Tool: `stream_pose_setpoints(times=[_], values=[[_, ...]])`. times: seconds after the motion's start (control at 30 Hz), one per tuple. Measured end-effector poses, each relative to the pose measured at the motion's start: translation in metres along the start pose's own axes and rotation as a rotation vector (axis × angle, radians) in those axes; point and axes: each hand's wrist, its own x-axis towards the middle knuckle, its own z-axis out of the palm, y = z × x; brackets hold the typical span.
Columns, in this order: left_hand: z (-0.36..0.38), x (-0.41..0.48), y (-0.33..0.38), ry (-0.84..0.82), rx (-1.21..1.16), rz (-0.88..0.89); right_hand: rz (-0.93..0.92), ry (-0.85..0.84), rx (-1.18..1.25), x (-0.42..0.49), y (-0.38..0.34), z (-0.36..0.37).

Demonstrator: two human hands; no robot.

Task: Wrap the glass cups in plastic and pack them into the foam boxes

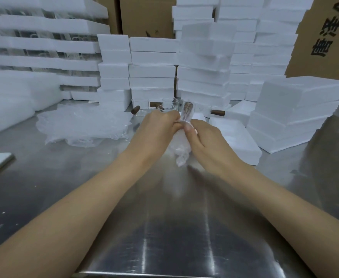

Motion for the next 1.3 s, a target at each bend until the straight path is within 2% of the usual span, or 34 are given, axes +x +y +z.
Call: stream_pose_setpoints(times=[0.1,0.17,0.23,0.43,0.6,0.87,1.07,1.17,1.3], values=[[-0.010,0.005,-0.013,0.094,-0.027,-0.047,0.044,0.094,-0.087,0.003,0.002,-0.008],[-0.015,0.006,-0.019,0.151,-0.042,-0.054,0.143,0.003,-0.201,0.005,0.005,-0.012],[-0.017,0.007,-0.022,0.191,-0.103,-0.084,0.214,-0.132,-0.204,0.004,0.005,-0.012],[-0.017,0.010,-0.026,0.152,-0.142,-0.147,0.121,-0.282,0.049,-0.002,-0.014,-0.002],[-0.021,0.010,-0.029,0.096,-0.168,-0.180,0.085,-0.259,0.321,-0.003,-0.024,-0.004],[-0.025,0.011,-0.029,0.074,-0.090,-0.216,0.036,-0.364,0.203,-0.002,-0.024,-0.011],[-0.030,0.013,-0.029,0.075,-0.026,-0.200,0.003,-0.290,0.188,-0.006,-0.026,-0.009],[-0.031,0.012,-0.033,0.002,0.040,-0.221,0.009,-0.275,0.170,-0.009,-0.027,-0.003],[-0.027,0.010,-0.035,-0.131,0.131,-0.238,0.016,-0.147,0.113,-0.007,-0.015,0.003]])
